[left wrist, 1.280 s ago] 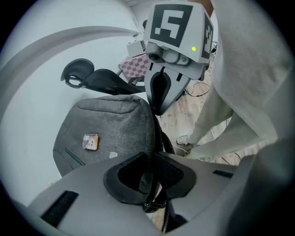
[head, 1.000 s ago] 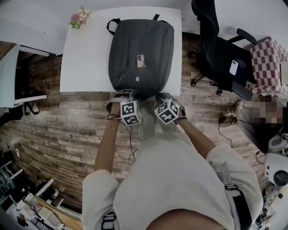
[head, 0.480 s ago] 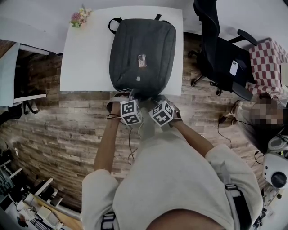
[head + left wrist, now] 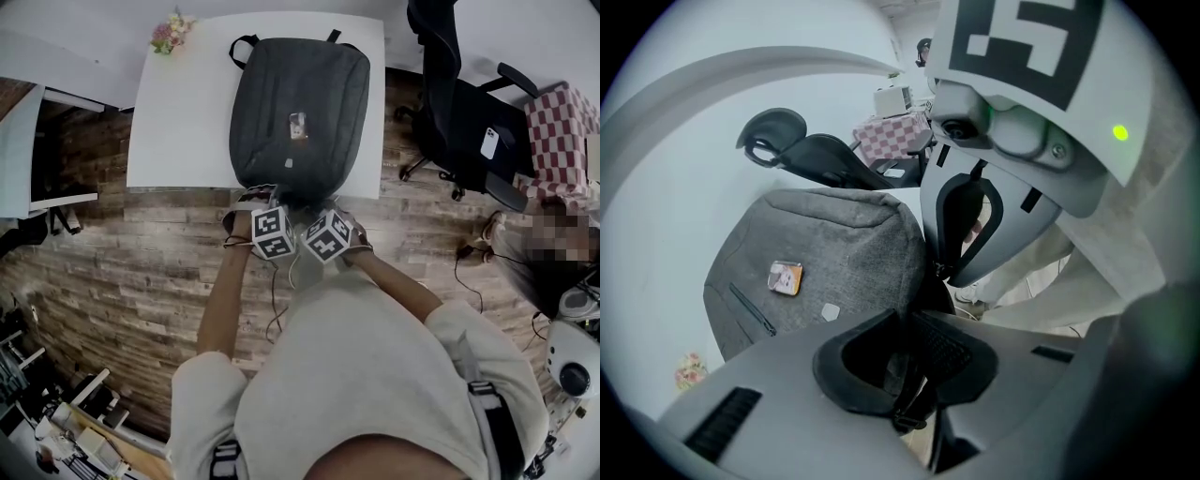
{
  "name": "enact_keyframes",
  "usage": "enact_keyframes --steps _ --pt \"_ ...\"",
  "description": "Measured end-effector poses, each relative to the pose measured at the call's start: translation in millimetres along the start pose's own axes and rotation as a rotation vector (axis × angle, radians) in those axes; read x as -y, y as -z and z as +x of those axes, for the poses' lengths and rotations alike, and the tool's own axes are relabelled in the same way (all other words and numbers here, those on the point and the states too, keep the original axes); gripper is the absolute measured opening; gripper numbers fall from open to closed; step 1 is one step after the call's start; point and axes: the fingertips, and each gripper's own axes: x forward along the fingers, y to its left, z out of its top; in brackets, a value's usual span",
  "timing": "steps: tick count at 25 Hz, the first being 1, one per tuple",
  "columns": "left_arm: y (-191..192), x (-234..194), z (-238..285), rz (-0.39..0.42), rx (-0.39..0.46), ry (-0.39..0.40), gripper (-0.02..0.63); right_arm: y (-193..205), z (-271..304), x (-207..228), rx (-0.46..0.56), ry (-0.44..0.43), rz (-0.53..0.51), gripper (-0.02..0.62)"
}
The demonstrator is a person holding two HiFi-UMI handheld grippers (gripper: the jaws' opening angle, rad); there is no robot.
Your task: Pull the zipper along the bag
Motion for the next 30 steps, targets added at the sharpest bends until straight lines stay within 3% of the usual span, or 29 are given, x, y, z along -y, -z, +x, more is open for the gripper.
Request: enact_keyframes --steps 7,12,17,19,22,30 --pt "-0.5 0.6 -0.5 -0.034 0.003 -0.004 0.072 -0.6 0.2 -0.2 0.021 -0.039 0.061 0.034" --pt "-1.8 5.2 -0.3 -0.066 0.011 -0.030 0.075 3.9 -3.9 2.3 0.054 -0.003 0.020 0.035" --pt "2.4 2.9 -4.0 -0.181 0.041 -0.082 0.116 6.0 -12.7 4.4 0.105 -0.021 0.034 0.134" --pt "1.7 2.7 -7.2 -0.256 0.071 -0.093 0.131 6.7 -22.2 11.7 0.148 0.005 0.045 0.158" --pt "-2.5 0.0 -12.4 -0.429 0.141 -0.104 0.172 4.1 -39.6 26.7 0.233 0.069 0.072 0.146" --pt "-10.1 -16.0 -36.8 -0.897 0.404 -0.205 0.173 -8.8 -80.1 65.9 0.379 0.179 0.173 0.123"
